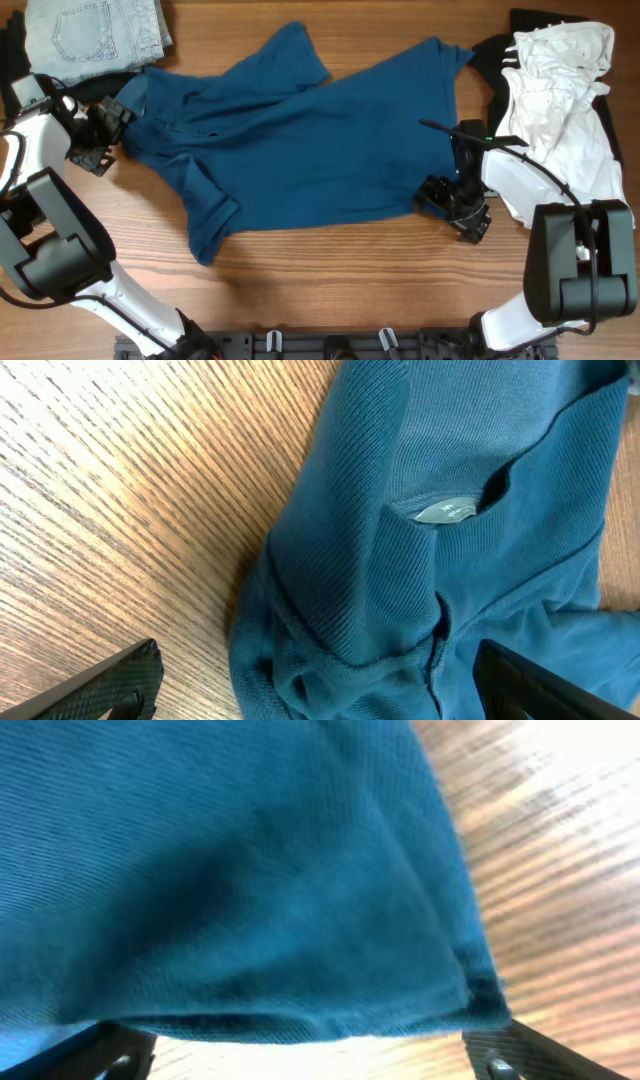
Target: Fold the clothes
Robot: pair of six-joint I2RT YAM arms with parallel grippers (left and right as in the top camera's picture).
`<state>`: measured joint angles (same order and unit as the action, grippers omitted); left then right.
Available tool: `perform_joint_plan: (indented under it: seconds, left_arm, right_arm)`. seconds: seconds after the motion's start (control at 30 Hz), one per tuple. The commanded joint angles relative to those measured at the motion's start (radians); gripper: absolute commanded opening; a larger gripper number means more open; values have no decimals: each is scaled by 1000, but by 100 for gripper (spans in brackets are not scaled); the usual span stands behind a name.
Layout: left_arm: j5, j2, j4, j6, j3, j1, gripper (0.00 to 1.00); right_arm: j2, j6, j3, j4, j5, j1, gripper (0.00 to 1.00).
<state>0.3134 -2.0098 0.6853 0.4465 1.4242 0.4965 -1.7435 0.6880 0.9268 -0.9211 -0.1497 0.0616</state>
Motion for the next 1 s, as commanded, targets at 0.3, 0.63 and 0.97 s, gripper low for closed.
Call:
perform_joint_plan:
  seconds: [0.3, 0.63, 0.97]
  left_arm:
    - [8, 22, 1, -24, 3, -1, 100]
    - [8, 22, 8, -50, 3, -1, 100]
    - [8, 22, 9, -50, 3, -1, 100]
  right_arm:
    - [303, -7, -5, -71, 13, -4, 100]
    - [221, 20, -146, 56, 64, -129, 98]
    - [167, -33, -164, 188, -22, -160, 80]
